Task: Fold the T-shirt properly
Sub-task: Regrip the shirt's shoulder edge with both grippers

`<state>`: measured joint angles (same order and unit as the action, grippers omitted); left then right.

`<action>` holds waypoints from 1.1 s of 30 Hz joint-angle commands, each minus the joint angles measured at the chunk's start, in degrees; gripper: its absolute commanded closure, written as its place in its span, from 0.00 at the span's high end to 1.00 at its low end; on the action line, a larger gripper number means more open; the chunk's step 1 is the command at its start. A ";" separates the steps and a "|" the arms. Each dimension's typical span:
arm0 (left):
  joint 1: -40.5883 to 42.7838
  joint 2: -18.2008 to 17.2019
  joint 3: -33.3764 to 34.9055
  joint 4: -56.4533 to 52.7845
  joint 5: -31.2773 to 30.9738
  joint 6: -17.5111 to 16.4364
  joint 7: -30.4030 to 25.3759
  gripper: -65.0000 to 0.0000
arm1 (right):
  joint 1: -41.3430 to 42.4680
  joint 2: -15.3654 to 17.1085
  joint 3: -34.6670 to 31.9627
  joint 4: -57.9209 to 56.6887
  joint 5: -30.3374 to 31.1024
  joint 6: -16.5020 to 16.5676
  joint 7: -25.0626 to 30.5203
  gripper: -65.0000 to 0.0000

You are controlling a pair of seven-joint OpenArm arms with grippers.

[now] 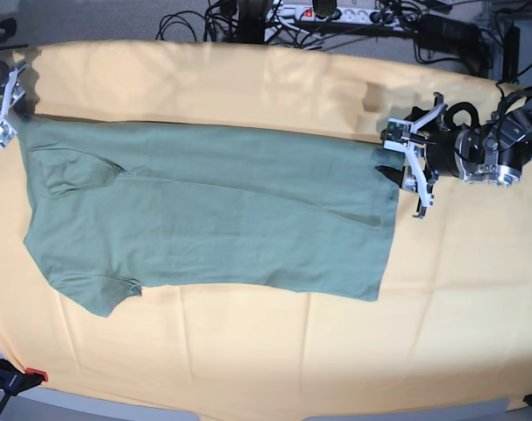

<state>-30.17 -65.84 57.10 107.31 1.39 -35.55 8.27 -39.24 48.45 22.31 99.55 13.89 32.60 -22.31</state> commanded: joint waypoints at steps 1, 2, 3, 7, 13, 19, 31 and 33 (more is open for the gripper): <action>-0.98 -0.94 -0.55 0.57 -0.39 0.66 -1.03 0.48 | 0.72 0.52 0.09 0.00 0.61 0.04 0.72 0.53; -0.98 -0.83 -0.55 0.57 -0.39 0.83 -1.01 0.48 | 1.66 -0.11 -0.52 -0.46 0.61 0.74 0.70 0.53; -0.98 -0.83 -0.55 0.57 -0.39 0.79 -0.98 0.48 | 2.73 -0.66 -1.29 -1.07 0.26 0.92 0.68 0.53; -0.98 -1.01 -0.55 0.57 -0.39 0.76 -0.96 0.48 | 7.21 -1.66 -5.66 -5.60 -3.78 0.48 0.66 0.53; -0.98 -1.01 -0.55 0.57 -0.37 0.79 -0.94 0.48 | 12.55 -1.62 -9.29 -6.93 -5.86 -0.11 -2.10 0.53; -0.98 -0.98 -0.55 0.57 -0.37 0.79 -0.79 0.48 | 13.38 -1.60 -9.18 -4.22 -5.49 1.33 -4.11 0.45; -0.81 0.39 -0.52 -0.85 3.10 2.05 -0.90 0.48 | 13.38 -1.60 -9.18 -4.11 -2.10 2.99 -6.91 0.00; -0.83 1.46 -0.52 -2.71 3.13 2.36 -0.96 0.48 | 13.38 -1.60 -9.18 -4.11 -2.10 2.99 -6.88 0.00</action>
<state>-30.02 -63.44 57.12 104.03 4.91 -33.69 7.90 -26.00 45.67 12.62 94.87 11.97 35.57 -28.75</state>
